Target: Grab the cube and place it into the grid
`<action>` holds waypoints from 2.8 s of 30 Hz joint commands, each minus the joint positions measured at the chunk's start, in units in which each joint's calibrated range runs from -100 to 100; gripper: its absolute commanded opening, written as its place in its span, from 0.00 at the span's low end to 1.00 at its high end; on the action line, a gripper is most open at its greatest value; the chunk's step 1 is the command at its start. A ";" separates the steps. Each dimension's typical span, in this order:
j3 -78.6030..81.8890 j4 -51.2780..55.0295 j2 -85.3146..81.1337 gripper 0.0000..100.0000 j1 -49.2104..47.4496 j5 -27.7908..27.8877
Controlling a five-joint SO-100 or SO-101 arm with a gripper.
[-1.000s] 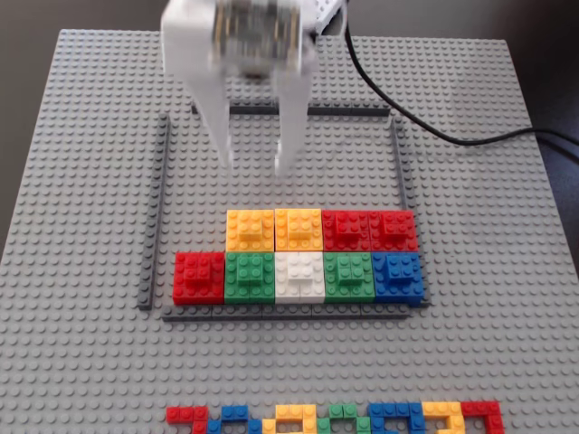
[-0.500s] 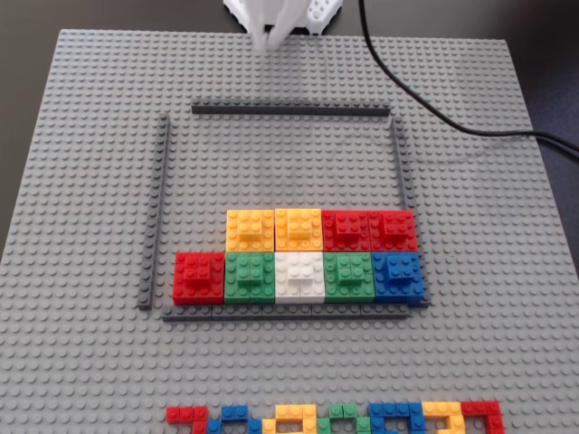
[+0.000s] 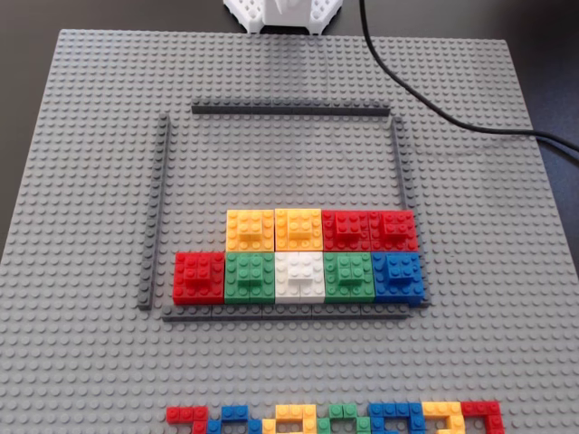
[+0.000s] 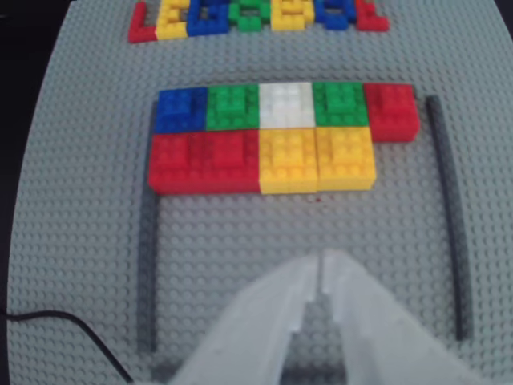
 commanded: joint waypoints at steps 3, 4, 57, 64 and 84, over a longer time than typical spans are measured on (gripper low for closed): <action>7.03 -2.27 -10.24 0.00 -0.37 -1.47; 8.38 -2.47 -11.62 0.00 -0.37 -1.66; 48.98 -13.27 -24.17 0.00 0.74 1.51; 48.98 -11.51 -24.26 0.00 0.74 1.27; 48.98 -7.89 -24.26 0.00 -0.07 -0.44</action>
